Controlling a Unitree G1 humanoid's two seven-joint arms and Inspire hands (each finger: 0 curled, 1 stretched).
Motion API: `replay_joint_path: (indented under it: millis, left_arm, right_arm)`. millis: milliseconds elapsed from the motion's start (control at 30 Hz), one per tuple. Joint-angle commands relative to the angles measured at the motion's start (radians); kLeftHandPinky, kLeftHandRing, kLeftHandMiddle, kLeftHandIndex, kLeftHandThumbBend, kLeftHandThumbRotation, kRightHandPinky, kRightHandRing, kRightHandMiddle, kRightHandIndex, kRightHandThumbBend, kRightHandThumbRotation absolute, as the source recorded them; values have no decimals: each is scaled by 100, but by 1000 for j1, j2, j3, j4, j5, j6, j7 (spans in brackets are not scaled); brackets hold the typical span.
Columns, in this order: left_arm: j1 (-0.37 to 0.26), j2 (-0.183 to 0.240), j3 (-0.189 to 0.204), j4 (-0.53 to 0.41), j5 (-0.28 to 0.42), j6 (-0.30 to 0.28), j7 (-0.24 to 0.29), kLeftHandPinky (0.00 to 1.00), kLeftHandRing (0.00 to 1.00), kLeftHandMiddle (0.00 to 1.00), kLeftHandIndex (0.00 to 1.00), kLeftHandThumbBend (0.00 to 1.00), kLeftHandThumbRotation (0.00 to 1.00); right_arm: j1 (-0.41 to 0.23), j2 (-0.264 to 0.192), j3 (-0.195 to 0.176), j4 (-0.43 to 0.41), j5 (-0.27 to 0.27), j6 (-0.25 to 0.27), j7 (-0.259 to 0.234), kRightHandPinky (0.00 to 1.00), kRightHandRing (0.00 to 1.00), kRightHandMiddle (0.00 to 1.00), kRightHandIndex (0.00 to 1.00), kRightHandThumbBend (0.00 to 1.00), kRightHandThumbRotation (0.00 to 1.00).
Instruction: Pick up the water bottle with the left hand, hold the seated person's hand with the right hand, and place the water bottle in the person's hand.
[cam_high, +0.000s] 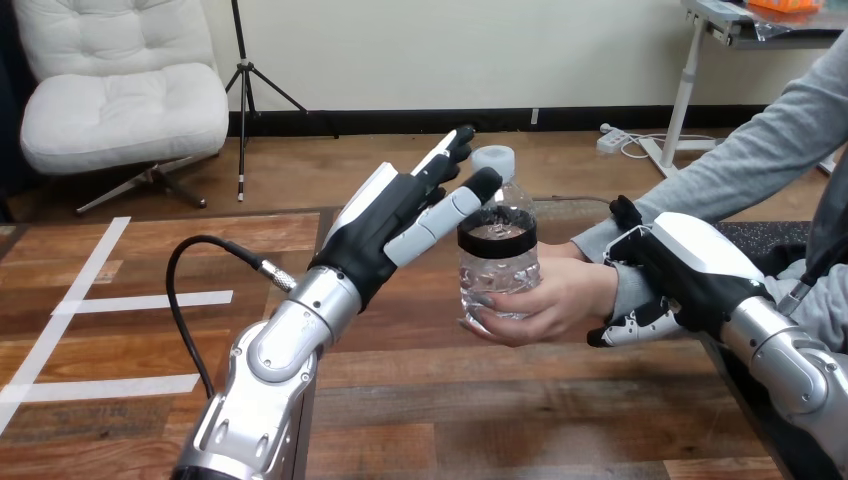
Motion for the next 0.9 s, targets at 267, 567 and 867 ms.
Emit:
replay_joint_path:
  millis: [267, 567, 867]
  left_arm:
    - [-45, -6, 32, -19, -12, -18, 38, 100, 96, 96, 95, 100, 100]
    - [-44, -5, 34, -22, -12, -19, 45, 100, 96, 96, 94, 100, 100]
    - [-46, -4, 36, -17, -12, -23, 46, 100, 95, 95, 93, 99, 100]
  right_arm:
    - [-32, 1, -30, -38, 20, -2, 7, 24, 28, 34, 35, 80, 0]
    - [-33, 5, -37, -31, 30, -4, 15, 28, 32, 38, 39, 86, 0]
    - [-34, 7, -41, -27, 25, -4, 18, 33, 37, 43, 44, 89, 1]
